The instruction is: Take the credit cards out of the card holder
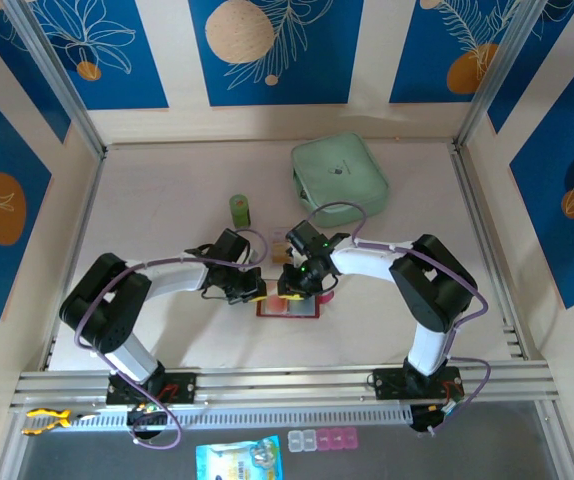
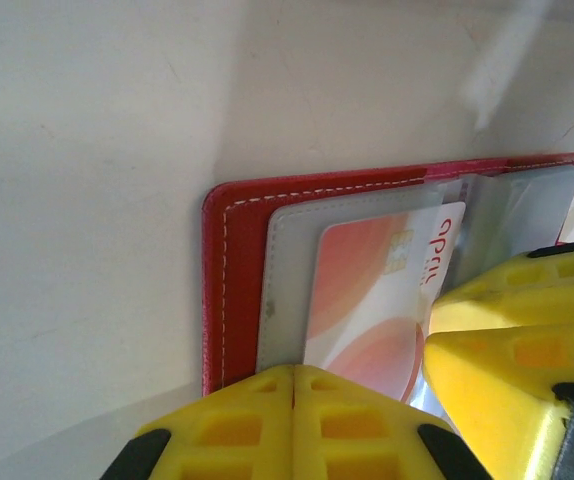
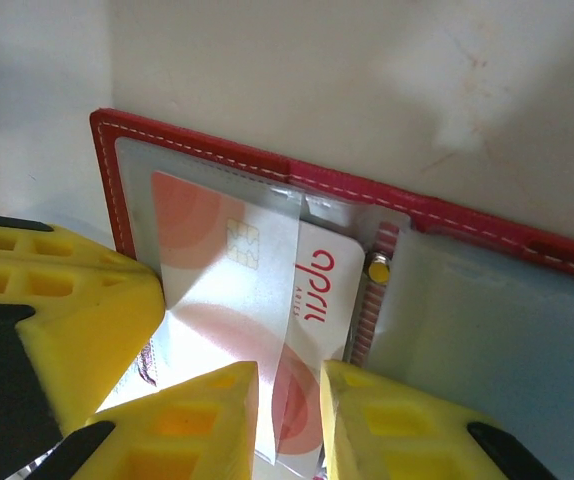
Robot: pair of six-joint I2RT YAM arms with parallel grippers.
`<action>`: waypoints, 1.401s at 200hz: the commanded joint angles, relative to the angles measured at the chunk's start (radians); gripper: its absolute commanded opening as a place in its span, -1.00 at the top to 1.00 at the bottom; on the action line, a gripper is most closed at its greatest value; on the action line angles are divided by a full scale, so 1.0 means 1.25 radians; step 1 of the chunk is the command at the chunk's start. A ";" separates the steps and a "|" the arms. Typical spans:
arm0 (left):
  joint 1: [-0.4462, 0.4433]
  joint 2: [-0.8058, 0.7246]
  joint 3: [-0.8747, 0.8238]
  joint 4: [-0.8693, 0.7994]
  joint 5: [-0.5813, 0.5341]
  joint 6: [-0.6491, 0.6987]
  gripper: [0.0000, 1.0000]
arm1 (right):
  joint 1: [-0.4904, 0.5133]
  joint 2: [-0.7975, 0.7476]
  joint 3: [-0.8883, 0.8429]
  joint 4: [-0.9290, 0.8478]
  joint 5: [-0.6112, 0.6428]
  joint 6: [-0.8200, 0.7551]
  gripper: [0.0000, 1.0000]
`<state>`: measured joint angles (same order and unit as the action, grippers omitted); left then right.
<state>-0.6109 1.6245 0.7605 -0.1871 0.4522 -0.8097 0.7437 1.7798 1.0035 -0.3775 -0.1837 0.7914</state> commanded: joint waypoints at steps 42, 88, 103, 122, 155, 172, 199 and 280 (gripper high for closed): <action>-0.003 0.015 -0.014 -0.035 -0.006 0.012 0.89 | -0.008 -0.063 -0.040 0.002 -0.008 0.020 0.50; -0.002 0.004 -0.018 -0.041 -0.011 0.012 0.90 | -0.019 -0.035 -0.063 0.045 -0.045 0.034 0.50; -0.002 0.004 -0.021 -0.038 -0.011 0.011 0.89 | -0.019 -0.024 -0.067 0.063 -0.056 0.036 0.50; -0.002 0.001 -0.024 -0.040 -0.011 0.010 0.89 | -0.019 -0.019 -0.081 0.091 -0.067 0.049 0.50; -0.003 0.001 -0.024 -0.045 -0.012 0.013 0.90 | -0.024 -0.028 -0.102 0.137 -0.091 0.068 0.52; -0.002 0.003 -0.019 -0.049 -0.010 0.016 0.90 | -0.027 -0.038 -0.104 0.142 -0.092 0.070 0.53; -0.003 0.005 -0.014 -0.051 -0.010 0.016 0.90 | -0.035 -0.057 -0.121 0.170 -0.109 0.082 0.58; -0.002 0.000 -0.017 -0.048 -0.012 0.011 0.91 | -0.064 -0.076 -0.180 0.284 -0.178 0.129 0.74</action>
<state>-0.6109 1.6245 0.7555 -0.1909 0.4522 -0.8093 0.6724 1.7042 0.8013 -0.0910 -0.3412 0.9192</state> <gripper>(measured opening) 0.046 0.135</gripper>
